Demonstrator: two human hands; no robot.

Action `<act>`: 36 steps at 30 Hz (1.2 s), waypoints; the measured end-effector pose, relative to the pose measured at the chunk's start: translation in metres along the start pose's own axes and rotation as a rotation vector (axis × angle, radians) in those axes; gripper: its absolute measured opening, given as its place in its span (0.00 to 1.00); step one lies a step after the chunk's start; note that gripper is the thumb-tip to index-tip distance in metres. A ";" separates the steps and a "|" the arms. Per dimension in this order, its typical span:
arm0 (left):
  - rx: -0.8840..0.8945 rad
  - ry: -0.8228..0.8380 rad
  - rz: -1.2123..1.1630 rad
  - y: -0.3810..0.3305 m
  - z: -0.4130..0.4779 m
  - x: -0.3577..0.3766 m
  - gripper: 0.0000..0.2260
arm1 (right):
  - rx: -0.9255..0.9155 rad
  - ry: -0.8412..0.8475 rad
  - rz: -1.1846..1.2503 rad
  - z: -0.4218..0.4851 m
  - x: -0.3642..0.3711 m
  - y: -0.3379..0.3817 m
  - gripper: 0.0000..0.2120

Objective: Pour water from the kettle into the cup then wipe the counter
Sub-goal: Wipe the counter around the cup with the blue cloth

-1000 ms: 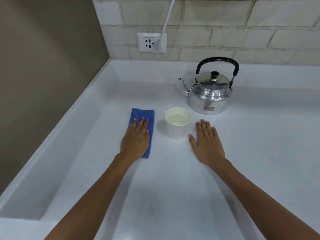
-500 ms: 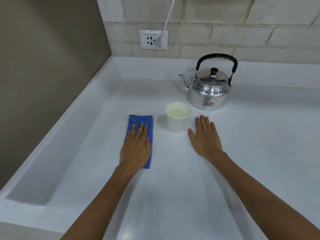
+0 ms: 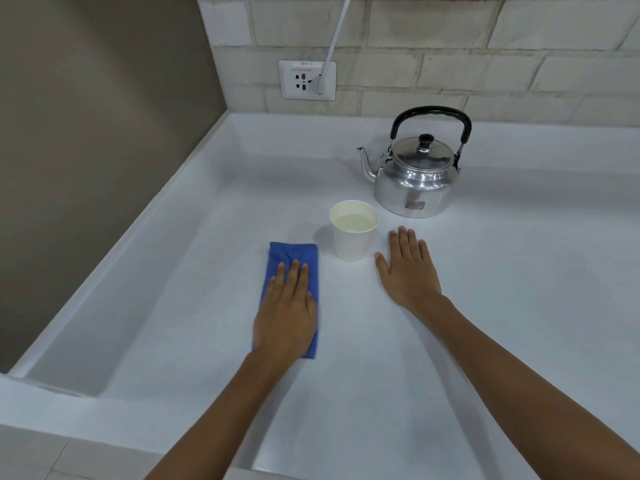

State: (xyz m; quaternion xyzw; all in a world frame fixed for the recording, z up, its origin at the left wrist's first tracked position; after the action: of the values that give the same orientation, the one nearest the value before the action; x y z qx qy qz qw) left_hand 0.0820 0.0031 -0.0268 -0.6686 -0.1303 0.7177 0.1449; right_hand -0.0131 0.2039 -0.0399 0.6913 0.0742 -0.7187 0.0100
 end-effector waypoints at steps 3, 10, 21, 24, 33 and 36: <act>0.069 -0.002 -0.056 -0.029 -0.022 0.006 0.23 | 0.000 -0.004 -0.007 0.000 0.001 -0.001 0.29; 0.184 0.039 -0.135 -0.015 -0.037 -0.003 0.21 | -0.009 0.013 0.006 0.000 0.001 -0.003 0.29; 0.254 0.080 -0.193 -0.067 -0.031 0.012 0.23 | 0.002 0.024 0.142 -0.002 -0.010 -0.005 0.26; 0.171 0.043 -0.434 -0.040 -0.014 -0.009 0.21 | 0.085 -0.095 0.354 -0.017 -0.033 -0.006 0.22; -0.116 0.058 -0.185 0.031 0.047 -0.017 0.24 | -0.078 0.041 0.296 -0.105 -0.054 0.101 0.30; -0.107 0.054 -0.111 0.033 0.050 -0.006 0.24 | -0.029 0.055 0.109 -0.112 -0.048 0.116 0.33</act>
State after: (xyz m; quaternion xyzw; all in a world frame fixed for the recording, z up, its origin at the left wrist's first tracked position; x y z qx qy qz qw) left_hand 0.0311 -0.0290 -0.0298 -0.6862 -0.2015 0.6822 0.1520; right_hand 0.1135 0.0989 -0.0068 0.7134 0.0473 -0.6969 0.0570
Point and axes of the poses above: each hand's wrist, its own z-axis towards the middle knuckle, its own x-axis out of the palm, y = z × x, the point moved 1 cm from there along z, towards the middle knuckle, and after that the axes turned 15 degrees about -z, right-handed, at the moved point
